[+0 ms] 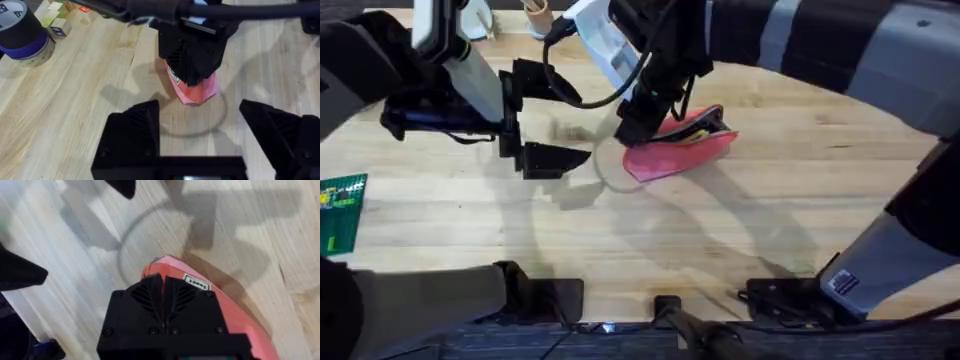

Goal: Unzip the bag, pick up the pens from the table one at a time and place them inside, then zip the bag closed.

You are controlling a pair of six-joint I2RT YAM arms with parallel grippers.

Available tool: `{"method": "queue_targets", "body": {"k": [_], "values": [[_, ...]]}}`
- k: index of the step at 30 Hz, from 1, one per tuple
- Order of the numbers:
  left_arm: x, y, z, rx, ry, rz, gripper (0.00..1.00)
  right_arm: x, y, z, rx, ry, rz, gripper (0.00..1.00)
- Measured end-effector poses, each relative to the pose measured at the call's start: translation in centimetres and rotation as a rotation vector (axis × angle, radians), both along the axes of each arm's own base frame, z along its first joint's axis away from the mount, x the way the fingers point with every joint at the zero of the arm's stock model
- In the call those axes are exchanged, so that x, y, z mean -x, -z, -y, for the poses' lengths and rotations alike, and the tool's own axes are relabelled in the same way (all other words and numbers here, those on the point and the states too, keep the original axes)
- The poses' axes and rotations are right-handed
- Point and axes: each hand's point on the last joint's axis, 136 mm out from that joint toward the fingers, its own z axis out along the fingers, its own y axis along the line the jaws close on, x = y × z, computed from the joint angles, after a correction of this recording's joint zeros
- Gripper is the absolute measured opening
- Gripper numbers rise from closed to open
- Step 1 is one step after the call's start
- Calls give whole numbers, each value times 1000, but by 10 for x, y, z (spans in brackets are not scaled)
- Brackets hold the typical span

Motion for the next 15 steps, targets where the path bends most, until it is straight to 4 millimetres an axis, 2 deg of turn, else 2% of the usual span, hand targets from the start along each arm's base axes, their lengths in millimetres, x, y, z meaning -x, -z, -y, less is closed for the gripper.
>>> {"method": "queue_targets", "body": {"k": [5,12,15], "values": [[0,0,0,0,0,0,996,0,-5,0,-7,0,9,31],[0,0,0,0,0,0,995,1,-38,1,-60,0,74,30],[0,0,0,0,0,0,995,1,-45,1,-69,0,84,30]]}}
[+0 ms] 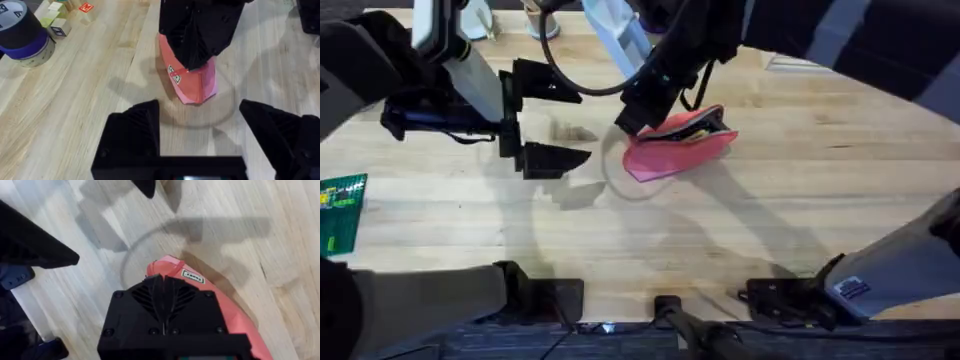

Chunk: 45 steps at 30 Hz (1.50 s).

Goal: Unzip the bag, pick up the pens from the table one at a time and place them inside, then zip the bag closed.

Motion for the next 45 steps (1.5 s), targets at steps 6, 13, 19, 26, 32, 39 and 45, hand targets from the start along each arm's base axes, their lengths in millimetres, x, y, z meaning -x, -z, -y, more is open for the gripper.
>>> {"method": "queue_targets", "body": {"k": [6,13,19,26,32,39,45], "values": [[0,0,0,0,0,0,995,0,0,0,0,0,1,31],[0,0,0,0,0,0,996,0,0,0,0,0,1,30],[0,0,0,0,0,0,996,0,-1,1,2,2,5,31],[0,0,0,0,0,0,995,4,-3,5,14,3,-5,106],[0,0,0,0,0,0,996,7,-4,8,23,7,-13,836],[0,0,0,0,0,0,996,17,-31,17,4,-36,35,996],[0,0,0,0,0,0,995,23,-55,13,-14,-216,161,996]]}}
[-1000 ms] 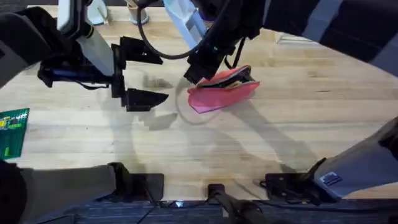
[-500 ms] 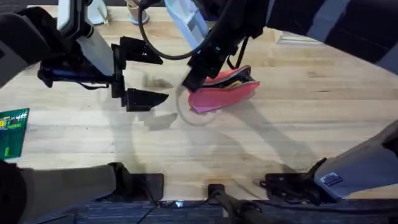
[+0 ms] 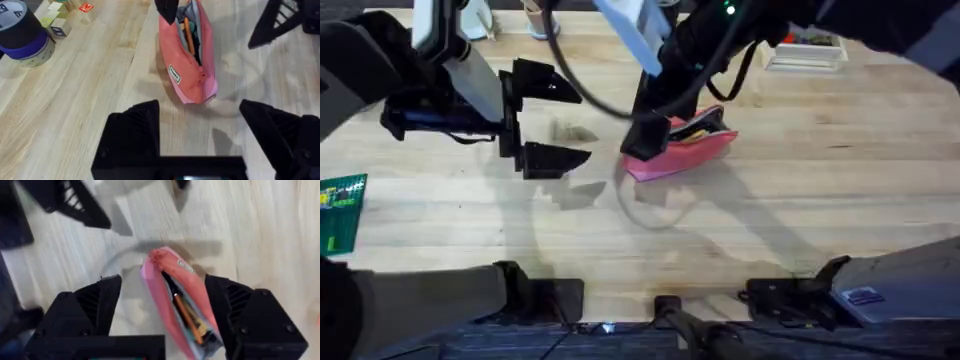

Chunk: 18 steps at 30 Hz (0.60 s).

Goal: Unzip the bag, pick up the pens from the table one at a time and place them inside, then zip the bag closed.

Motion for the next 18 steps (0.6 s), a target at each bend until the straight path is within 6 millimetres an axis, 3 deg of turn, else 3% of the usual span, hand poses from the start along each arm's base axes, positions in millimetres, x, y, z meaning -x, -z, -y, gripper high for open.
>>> {"method": "queue_targets", "body": {"k": [7,18], "values": [[0,0,0,0,0,0,995,11,2,-13,42,-315,138,996],[0,0,0,0,0,0,995,14,5,-9,77,-432,175,996]]}}
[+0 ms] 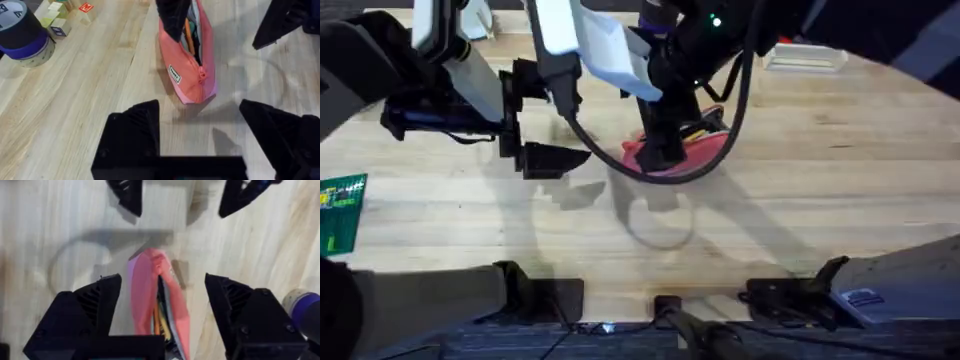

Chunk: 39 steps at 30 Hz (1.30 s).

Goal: Unzip the bag, pick up the pens from the table one at a time and place them inside, then zip the bag closed.

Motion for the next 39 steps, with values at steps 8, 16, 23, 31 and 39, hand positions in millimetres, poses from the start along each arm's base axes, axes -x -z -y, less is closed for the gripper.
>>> {"method": "queue_targets", "body": {"k": [8,16,23,31,39], "values": [[0,0,0,0,0,0,995,14,24,4,60,-24,-113,996],[0,0,0,0,0,0,995,13,36,-2,61,-31,-146,996],[0,0,0,0,0,0,995,7,50,-9,64,-33,-158,994],[0,0,0,0,0,0,995,5,68,-11,93,-32,-191,993],[0,0,0,0,0,0,996,2,71,-12,93,-28,-190,874]]}}
